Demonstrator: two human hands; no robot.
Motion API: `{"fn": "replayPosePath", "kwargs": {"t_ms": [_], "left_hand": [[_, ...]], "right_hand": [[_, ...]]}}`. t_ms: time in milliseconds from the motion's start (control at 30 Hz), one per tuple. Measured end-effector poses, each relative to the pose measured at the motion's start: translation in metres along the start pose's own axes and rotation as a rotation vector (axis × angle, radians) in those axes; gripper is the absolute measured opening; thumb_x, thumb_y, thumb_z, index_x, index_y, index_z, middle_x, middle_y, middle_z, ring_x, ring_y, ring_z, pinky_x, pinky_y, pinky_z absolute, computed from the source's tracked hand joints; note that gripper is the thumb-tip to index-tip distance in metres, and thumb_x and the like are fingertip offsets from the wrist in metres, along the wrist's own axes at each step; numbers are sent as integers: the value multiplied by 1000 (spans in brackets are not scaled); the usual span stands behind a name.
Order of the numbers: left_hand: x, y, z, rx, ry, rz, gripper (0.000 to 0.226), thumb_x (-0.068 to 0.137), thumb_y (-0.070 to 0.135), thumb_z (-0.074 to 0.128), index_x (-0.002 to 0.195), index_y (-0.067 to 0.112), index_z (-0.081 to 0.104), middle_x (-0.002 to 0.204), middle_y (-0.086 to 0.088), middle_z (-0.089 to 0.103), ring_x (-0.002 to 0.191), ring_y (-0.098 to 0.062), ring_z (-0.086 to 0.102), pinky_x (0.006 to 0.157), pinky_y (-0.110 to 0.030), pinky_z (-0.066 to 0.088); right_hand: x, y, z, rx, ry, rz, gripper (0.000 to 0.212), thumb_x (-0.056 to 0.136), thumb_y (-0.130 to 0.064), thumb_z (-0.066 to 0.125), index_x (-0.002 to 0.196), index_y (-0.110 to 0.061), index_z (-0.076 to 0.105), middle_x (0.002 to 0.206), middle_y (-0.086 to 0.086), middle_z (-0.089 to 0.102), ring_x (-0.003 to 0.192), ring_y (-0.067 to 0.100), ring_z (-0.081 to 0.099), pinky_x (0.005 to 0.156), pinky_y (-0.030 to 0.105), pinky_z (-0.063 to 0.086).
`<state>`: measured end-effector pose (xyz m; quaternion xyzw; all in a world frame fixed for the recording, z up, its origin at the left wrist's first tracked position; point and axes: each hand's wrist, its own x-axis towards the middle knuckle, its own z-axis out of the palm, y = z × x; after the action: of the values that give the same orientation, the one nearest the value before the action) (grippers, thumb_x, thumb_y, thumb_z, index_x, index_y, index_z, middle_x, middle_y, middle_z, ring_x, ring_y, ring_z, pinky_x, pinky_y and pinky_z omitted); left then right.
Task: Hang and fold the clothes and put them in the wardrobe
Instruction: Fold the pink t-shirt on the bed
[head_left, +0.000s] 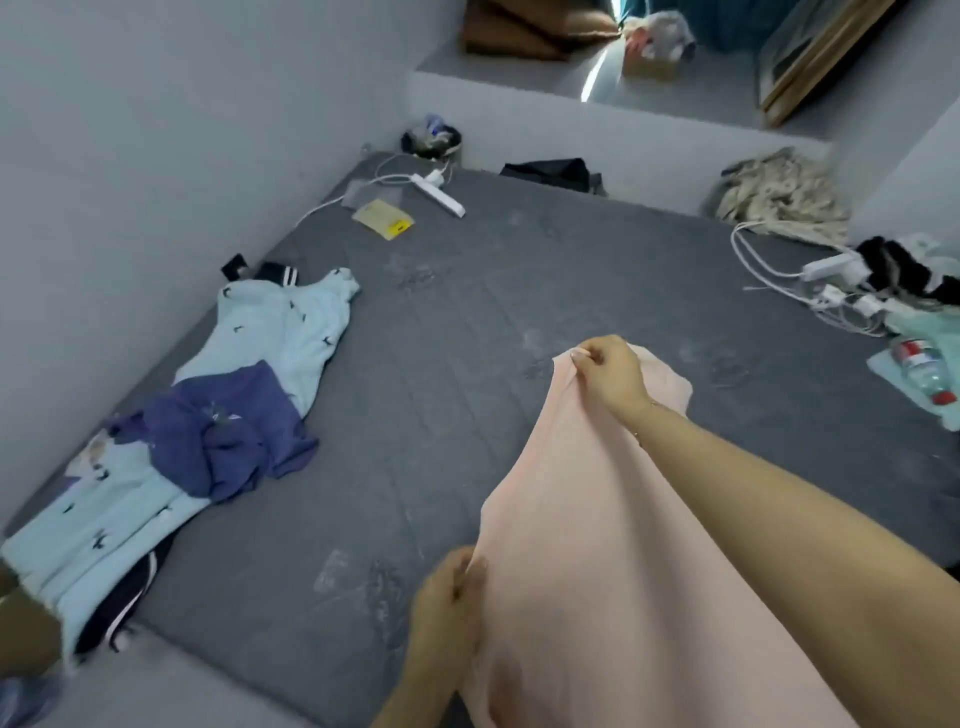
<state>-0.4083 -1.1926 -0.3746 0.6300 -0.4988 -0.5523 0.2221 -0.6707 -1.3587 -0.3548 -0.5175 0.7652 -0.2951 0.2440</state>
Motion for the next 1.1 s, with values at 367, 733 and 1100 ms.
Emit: {"fn": "replayPosePath", "kwargs": {"t_ms": [367,733,1100], "left_hand": [[160,-270,-63,43,73,-269,26,100,10,45,103,29,64,88,12,68,77,-4,63,61,-12,47],[178,-285,-56,-87,127,-411,31,92,30,64,115,19,46,91,2,61,81,-11,60,58,-10,46],[112,-277,-20,20,-72,-712,94,68,73,69,142,24,41,138,-3,51,126,-30,48,107,-47,39]], "right_hand": [[36,95,349,-75,-201,113,22,96,-14,56,102,3,69,117,21,59,110,34,53,93,29,36],[4,110,379,97,-236,53,57,90,10,44,145,-3,36,159,16,17,149,29,11,122,39,9],[-272,148,285,608,-207,703,40,97,10,42,112,-17,68,124,2,65,113,6,59,95,7,40]]}}
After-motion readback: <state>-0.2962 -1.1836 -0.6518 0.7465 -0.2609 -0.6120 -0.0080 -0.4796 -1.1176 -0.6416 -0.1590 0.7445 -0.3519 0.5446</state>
